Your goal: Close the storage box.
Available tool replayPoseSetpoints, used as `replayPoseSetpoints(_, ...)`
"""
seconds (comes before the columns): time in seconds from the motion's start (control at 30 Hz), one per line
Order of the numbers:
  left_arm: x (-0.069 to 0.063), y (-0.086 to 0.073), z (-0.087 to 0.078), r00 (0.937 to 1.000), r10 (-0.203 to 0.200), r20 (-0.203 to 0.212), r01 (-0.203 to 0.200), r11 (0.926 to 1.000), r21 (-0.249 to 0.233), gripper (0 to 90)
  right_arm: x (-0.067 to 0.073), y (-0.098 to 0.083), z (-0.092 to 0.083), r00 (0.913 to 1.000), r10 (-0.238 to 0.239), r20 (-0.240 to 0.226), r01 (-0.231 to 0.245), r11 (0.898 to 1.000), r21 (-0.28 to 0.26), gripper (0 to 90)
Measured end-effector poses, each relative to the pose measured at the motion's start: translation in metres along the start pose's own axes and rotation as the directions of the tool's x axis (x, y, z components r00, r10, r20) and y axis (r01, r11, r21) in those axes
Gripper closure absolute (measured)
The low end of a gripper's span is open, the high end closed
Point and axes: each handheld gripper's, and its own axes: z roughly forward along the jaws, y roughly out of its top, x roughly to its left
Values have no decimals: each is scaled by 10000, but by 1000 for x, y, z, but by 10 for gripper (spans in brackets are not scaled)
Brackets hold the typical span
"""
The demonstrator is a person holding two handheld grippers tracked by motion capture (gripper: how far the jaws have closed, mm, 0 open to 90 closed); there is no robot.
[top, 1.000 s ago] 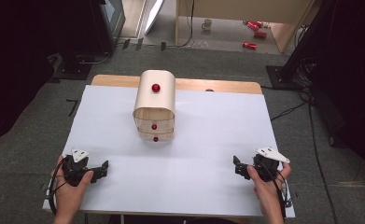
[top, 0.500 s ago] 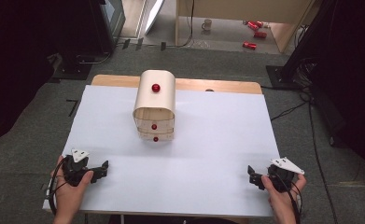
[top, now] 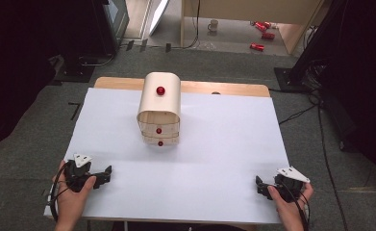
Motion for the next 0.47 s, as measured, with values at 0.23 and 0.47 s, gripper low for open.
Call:
replayPoseSetpoints(0.23,0,0,0,10000,-3,-3,3,10000,5,12,0,0,0,10000,-20,-10,20,10000,-34,0)
replayPoseSetpoints(0.47,0,0,0,10000,-1,-1,1,10000,10,12,0,0,0,10000,-23,-9,23,10000,-54,0)
